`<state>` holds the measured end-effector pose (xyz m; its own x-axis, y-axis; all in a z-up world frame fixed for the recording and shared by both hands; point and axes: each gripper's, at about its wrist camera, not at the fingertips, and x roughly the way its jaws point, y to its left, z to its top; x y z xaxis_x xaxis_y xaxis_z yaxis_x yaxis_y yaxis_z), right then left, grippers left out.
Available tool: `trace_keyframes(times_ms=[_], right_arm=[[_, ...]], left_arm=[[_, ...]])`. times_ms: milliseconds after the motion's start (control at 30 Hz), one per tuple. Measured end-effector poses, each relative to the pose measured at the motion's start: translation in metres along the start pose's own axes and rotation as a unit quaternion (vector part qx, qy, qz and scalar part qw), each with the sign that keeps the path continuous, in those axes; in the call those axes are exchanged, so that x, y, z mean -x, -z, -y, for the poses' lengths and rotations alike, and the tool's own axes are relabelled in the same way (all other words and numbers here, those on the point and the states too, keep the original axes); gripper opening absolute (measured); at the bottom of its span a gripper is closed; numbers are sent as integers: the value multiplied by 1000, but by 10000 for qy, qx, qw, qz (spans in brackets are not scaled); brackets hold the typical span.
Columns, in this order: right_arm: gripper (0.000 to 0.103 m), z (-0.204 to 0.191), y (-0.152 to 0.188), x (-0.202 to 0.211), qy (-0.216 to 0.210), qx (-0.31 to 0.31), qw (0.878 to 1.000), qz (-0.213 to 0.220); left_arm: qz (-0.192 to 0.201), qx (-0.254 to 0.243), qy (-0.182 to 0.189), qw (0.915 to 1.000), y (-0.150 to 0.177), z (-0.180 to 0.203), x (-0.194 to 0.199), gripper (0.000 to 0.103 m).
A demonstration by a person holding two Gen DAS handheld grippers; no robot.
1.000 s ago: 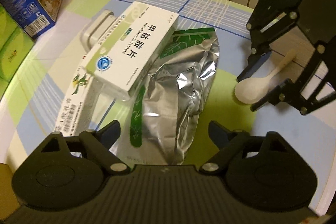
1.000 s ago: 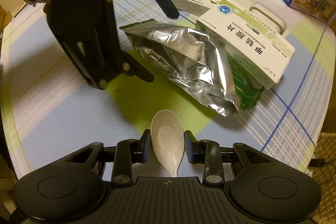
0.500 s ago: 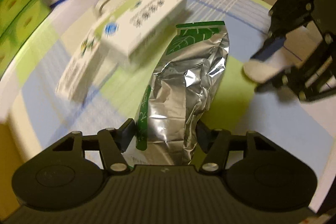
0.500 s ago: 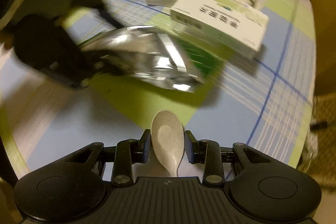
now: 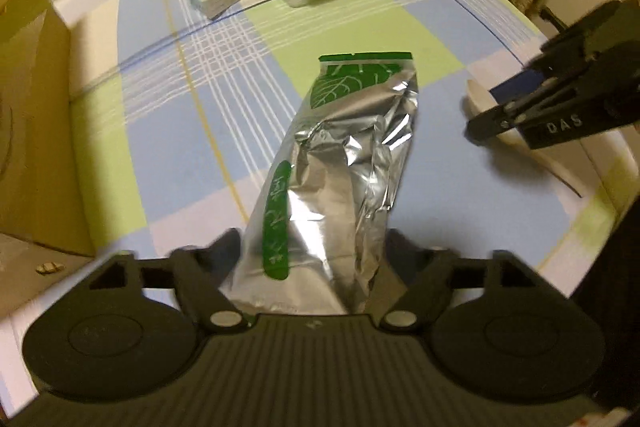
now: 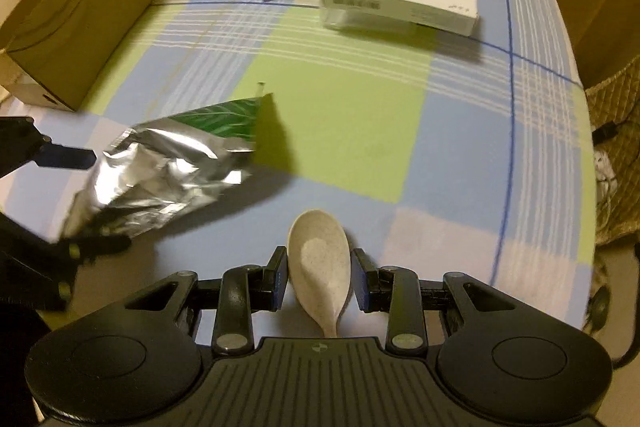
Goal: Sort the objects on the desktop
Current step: 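Carry the foil bag and spoon with both grippers over the cardboard box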
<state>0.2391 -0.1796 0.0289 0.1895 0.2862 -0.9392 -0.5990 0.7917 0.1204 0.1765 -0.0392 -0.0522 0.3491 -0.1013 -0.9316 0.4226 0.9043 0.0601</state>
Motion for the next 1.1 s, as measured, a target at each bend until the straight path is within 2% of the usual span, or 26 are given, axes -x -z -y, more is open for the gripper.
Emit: trace_keyframes(times_ms=[33,100,233,367,600,700,800,867,1100], right_arm=[[30,-4,2,0,7,-39,10000,30],[30,-9,7,0,27,-82,9999,98],[30,-10,16,5,99,-331,9990,286],[30,-4,22,7,152,-565,9974,429],[30,1,20,3,111,-694,9963,503],[30,2,18,2,139,-717,9958,553],[30,-1,16,1,187,-675,9957,601],[30,-3,16,0,219,-646,9957,630],[30,-5,20,2,219,-734,9944,724]], left_arm=[[24,-210,-65,9998,1,3,1,81],[121,-542,33,9985,-1,6,3,82],[157,-841,290,9959,-13,10,-3,84],[36,-990,371,9944,-26,11,-22,84],[-383,-939,476,9937,-42,5,-52,84],[-424,-823,655,9935,-42,0,-54,77],[-374,-817,680,9936,-38,-1,-52,65],[-295,-759,581,9950,-37,-3,-48,51],[-153,-468,615,9969,-23,-7,-37,45]])
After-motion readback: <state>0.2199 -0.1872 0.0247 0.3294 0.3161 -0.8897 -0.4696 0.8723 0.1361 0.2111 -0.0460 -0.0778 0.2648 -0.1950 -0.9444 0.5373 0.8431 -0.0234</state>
